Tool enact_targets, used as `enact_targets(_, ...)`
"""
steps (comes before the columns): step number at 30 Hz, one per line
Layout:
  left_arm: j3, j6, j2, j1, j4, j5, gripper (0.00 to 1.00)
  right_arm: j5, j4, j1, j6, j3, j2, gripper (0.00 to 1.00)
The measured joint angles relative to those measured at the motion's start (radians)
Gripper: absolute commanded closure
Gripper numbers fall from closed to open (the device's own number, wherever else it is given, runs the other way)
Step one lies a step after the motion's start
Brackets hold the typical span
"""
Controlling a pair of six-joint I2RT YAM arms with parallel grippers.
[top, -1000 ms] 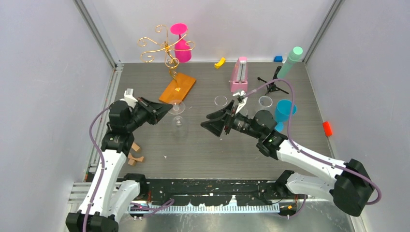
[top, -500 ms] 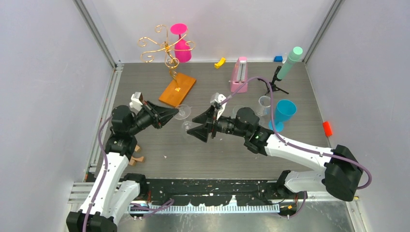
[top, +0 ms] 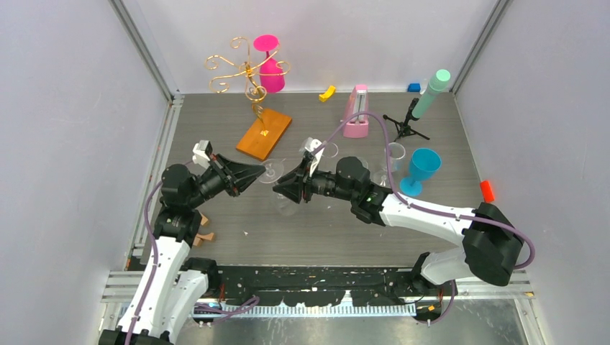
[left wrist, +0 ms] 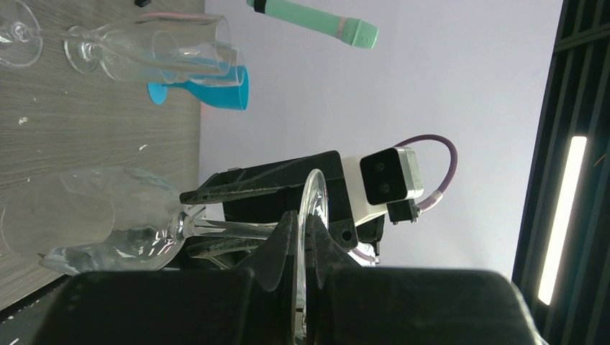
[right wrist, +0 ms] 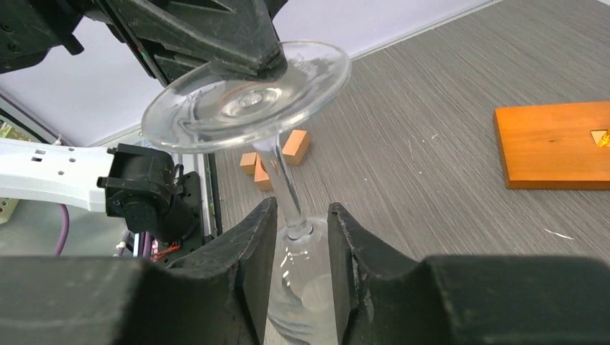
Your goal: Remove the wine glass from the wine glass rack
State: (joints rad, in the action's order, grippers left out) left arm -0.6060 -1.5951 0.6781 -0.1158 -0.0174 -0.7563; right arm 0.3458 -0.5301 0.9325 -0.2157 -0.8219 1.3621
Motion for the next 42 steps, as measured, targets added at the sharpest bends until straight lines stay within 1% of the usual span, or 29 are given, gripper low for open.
enact_targets(6, 0.005, -0.005, -0.008, 0.0, 0.0, -0.008, 1.0, -0.009, -0.003, 0.008, 0.0, -0.028, 0.009, 0.61)
enact_targets(8, 0.005, -0.006, -0.008, 0.0, 0.0, -0.008, 1.0, -0.008, -0.008, 0.01, 0.0, -0.037, 0.016, 0.63)
enact_targets(11, 0.005, -0.01, -0.011, 0.0, 0.0, -0.006, 1.0, -0.005, -0.016, 0.011, -0.004, -0.05, 0.034, 0.77)
enact_targets(12, 0.005, -0.011, -0.011, 0.0, 0.001, -0.003, 1.0, -0.001, -0.018, 0.013, -0.007, -0.055, 0.04, 0.85)
enact_targets(13, 0.005, -0.013, -0.011, 0.0, 0.001, 0.0, 1.0, -0.003, -0.021, 0.014, -0.008, -0.058, 0.045, 0.88)
enact_targets(14, 0.005, -0.019, -0.011, 0.002, 0.004, 0.008, 1.0, 0.002, -0.023, 0.015, -0.005, -0.062, 0.05, 0.95)
enact_targets(15, 0.005, -0.026, -0.012, 0.004, 0.008, 0.012, 1.0, 0.008, -0.022, 0.015, -0.003, -0.064, 0.052, 0.97)
enact_targets(16, 0.005, -0.031, -0.012, 0.005, 0.015, 0.014, 0.94, 0.008, -0.021, 0.017, 0.0, -0.065, 0.053, 0.99)
enact_targets(18, 0.005, -0.043, -0.014, 0.007, 0.023, 0.016, 0.86, 0.01, -0.022, 0.018, 0.001, -0.066, 0.055, 1.0)
enact_targets(19, 0.006, -0.046, -0.014, 0.008, 0.022, 0.02, 0.74, 0.01, -0.022, 0.018, -0.001, -0.066, 0.055, 1.0)
enact_targets(20, 0.006, -0.047, -0.016, 0.007, 0.021, 0.023, 0.67, 0.009, -0.024, 0.018, -0.009, -0.066, 0.055, 1.0)
enact_targets(23, 0.006, -0.039, -0.026, 0.003, 0.014, 0.013, 0.48, -0.02, -0.032, 0.022, -0.044, -0.066, 0.055, 1.0)
enact_targets(25, 0.007, -0.031, -0.038, 0.0, 0.014, 0.01, 0.41, -0.056, -0.053, 0.021, -0.068, -0.066, 0.055, 0.99)
enact_targets(27, 0.008, -0.021, -0.046, -0.001, 0.014, 0.01, 0.3, -0.092, -0.08, 0.021, -0.088, -0.063, 0.054, 1.0)
enact_targets(29, 0.015, -0.02, -0.053, -0.001, 0.009, 0.011, 0.23, -0.138, -0.111, 0.021, -0.109, -0.047, 0.04, 1.0)
enact_targets(31, 0.024, -0.021, -0.056, -0.001, -0.001, 0.013, 0.16, -0.184, -0.128, 0.02, -0.13, -0.024, 0.009, 1.0)
enact_targets(34, 0.029, -0.024, -0.056, -0.001, -0.024, 0.019, 0.02, -0.254, -0.157, 0.02, -0.159, 0.005, -0.054, 1.0)
enact_targets(36, 0.029, -0.022, -0.056, -0.001, -0.043, 0.023, 0.0, -0.302, -0.174, 0.02, -0.176, 0.015, -0.097, 1.0)
enact_targets(42, 0.029, -0.015, -0.058, -0.001, -0.054, 0.029, 0.01, -0.504, -0.259, 0.02, -0.262, 0.064, -0.242, 1.0)
